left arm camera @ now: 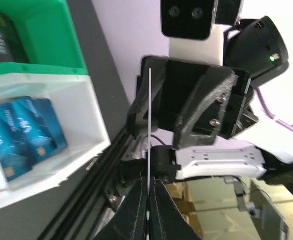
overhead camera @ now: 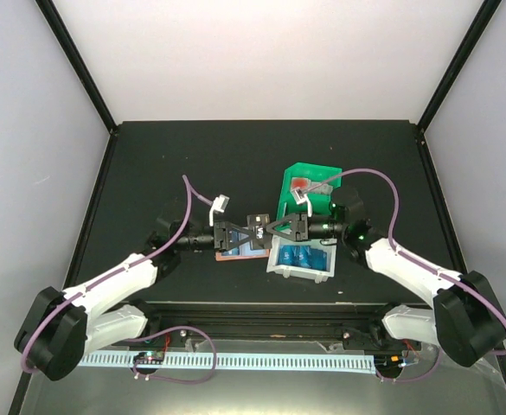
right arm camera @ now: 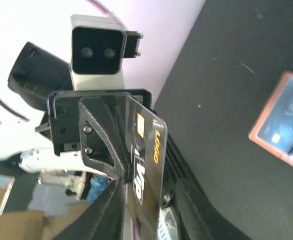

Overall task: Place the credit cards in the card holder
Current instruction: Pick up the credit card from the storage box, then adjust the storage box at the center of the board.

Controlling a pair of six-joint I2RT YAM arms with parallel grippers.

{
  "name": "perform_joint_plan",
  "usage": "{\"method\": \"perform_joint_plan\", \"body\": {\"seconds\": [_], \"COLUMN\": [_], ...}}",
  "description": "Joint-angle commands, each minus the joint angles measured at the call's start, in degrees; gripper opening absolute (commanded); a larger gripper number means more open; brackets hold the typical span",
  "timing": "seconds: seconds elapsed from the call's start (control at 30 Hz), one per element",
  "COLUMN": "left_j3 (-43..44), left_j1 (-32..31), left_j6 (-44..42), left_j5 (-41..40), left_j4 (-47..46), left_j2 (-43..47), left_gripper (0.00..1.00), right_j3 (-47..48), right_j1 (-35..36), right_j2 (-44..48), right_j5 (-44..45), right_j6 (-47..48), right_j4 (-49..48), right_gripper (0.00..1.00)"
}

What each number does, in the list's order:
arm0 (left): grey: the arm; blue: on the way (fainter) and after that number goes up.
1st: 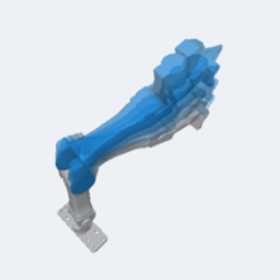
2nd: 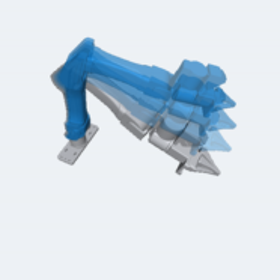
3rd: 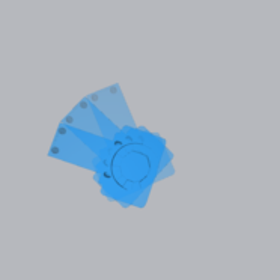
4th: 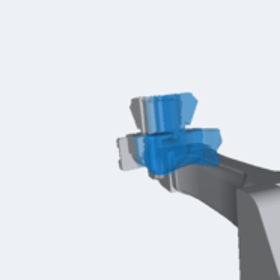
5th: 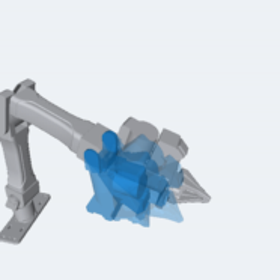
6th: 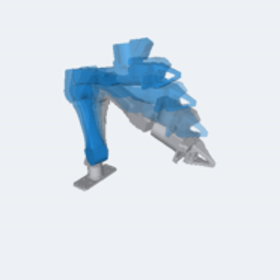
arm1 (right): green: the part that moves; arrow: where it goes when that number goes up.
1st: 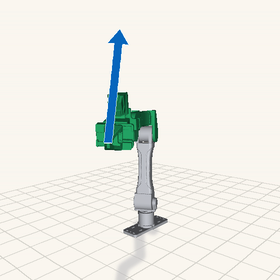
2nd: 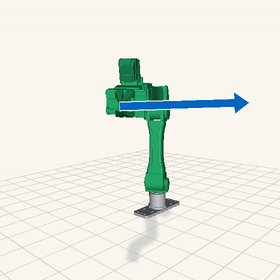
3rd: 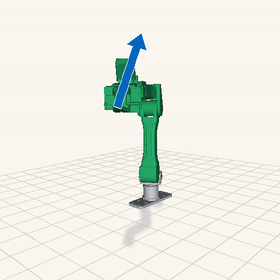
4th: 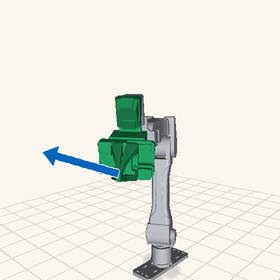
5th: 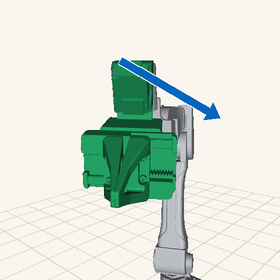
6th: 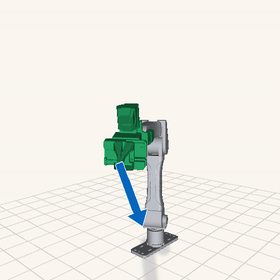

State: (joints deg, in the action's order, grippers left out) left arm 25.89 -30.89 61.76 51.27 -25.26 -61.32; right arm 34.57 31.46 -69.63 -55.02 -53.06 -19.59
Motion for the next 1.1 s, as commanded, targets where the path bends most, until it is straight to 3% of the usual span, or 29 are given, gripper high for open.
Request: {"method": "perform_joint_plan", "body": {"seconds": [0.0,0.1,0.17,0.27,0.57,0.83,1.07], "left_j3": [0.17,2.39,3.74,3.97,4.44,5.77,5.35], "left_j1": [0.35,1.57,2.51,3.61,6.34,7.35,7.41], "left_j6": [-7.12,-13.95,-17.08,-19.55,-21.67,-22.55,-22.13], "left_j5": [-5.85,-13.65,-20.29,-25.79,-26.44,-23.56,-18.03], "left_j4": [10.40,25.29,34.30,40.25,40.01,37.39,31.56], "left_j2": [1.19,1.61,1.85,1.95,-4.51,-9.07,-10.63], "left_gripper": [0.02,0.02,0.02,0.02,0.02,0.01,0.02], "right_j3": [1.97,5.07,7.02,8.45,15.14,20.37,17.70], "right_j1": [0.78,3.41,6.56,12.29,26.64,27.51,25.36], "right_j2": [0.97,1.71,1.50,0.05,-14.85,-24.48,-22.89], "right_j5": [8.27,18.40,27.88,37.70,46.98,54.60,61.40], "right_j6": [8.80,14.32,15.64,14.11,10.14,9.38,6.21], "right_j4": [14.02,25.71,33.52,38.56,41.08,45.72,48.48], "right_gripper": [0.39,0.55,0.58,0.59,0.53,0.49,0.46]}}
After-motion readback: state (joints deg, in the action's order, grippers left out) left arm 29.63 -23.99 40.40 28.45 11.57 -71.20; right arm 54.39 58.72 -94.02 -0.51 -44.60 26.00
